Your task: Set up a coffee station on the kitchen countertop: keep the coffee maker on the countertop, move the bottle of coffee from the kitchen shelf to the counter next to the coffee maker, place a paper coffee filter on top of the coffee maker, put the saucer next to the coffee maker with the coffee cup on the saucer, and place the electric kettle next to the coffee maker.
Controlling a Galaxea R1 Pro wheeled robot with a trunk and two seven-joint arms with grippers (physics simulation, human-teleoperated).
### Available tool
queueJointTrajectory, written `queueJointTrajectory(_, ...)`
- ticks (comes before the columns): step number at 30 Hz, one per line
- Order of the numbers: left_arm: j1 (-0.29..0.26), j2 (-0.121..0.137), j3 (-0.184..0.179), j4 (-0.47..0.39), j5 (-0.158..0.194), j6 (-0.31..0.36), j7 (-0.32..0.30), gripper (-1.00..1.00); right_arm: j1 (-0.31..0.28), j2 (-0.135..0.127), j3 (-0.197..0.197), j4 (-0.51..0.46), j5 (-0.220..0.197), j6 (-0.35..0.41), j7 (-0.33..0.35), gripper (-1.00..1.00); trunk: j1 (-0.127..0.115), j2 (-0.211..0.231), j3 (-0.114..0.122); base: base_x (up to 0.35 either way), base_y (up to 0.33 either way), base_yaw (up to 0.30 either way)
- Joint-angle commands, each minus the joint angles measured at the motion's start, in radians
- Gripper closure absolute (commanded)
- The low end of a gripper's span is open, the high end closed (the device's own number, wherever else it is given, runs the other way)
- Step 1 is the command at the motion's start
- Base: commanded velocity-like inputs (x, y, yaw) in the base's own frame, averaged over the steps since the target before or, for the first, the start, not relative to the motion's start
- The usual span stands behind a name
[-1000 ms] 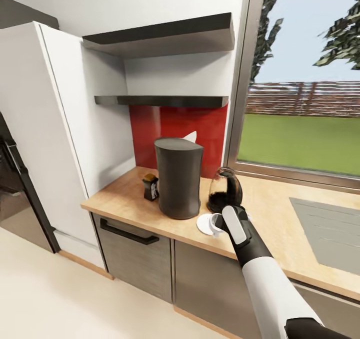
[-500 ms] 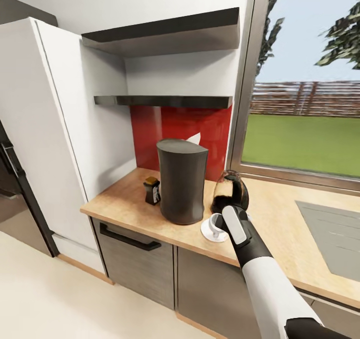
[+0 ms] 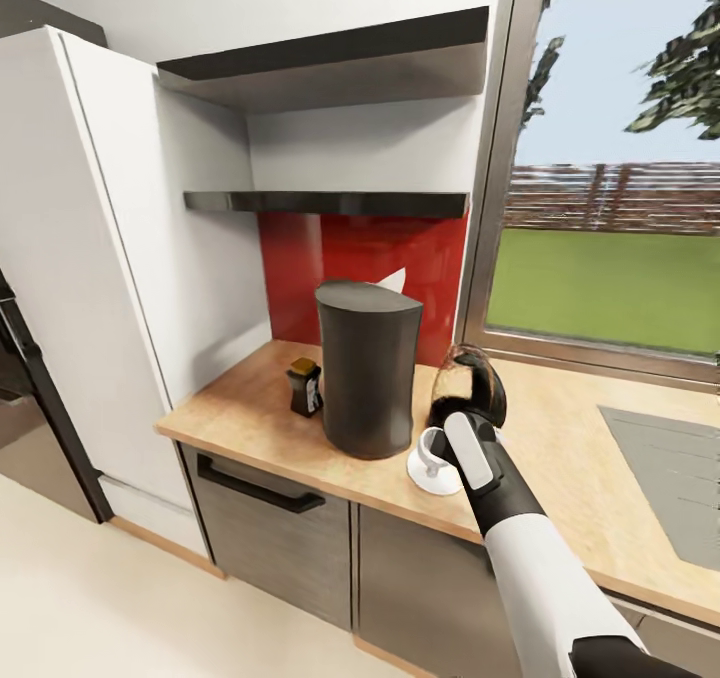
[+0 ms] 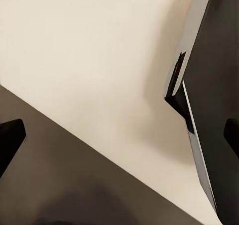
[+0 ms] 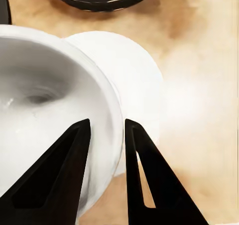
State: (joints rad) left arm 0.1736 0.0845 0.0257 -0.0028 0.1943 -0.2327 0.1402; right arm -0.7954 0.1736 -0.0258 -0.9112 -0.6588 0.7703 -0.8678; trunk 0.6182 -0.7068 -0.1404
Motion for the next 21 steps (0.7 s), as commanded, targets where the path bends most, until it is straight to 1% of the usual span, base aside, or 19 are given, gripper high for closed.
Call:
queueJointTrajectory(1,0.000,0.000,0.002,0.000,0.004,-0.004,0.000,-1.00,-0.001,0.001,-0.002,0.004,-0.008,0.001,-0.007,1.00,0.001,-0.001,-0.001,0.066,0.059,-0.220)
queueJointTrajectory(4,0.000,0.000,0.002,0.000,0.004,-0.004,0.000,-1.00,-0.001,0.001,-0.001,0.053,-0.009,-0.005,-0.007,1.00,0.001,-0.001,-0.001,0.028,0.025,-0.182)
queueJointTrajectory(8,0.000,0.000,0.002,0.000,0.004,-0.004,0.000,-1.00,-0.001,0.001,0.000,0.085,-0.010,-0.039,-0.007,1.00,0.001,-0.001,-0.001,0.004,0.004,-0.031)
queueJointTrajectory(21,0.000,0.000,0.002,0.000,0.004,-0.004,-0.001,-1.00,-0.001,0.001,0.000,0.085,-0.010,-0.045,-0.007,1.00,0.001,-0.001,-0.001,0.000,0.000,-0.001)
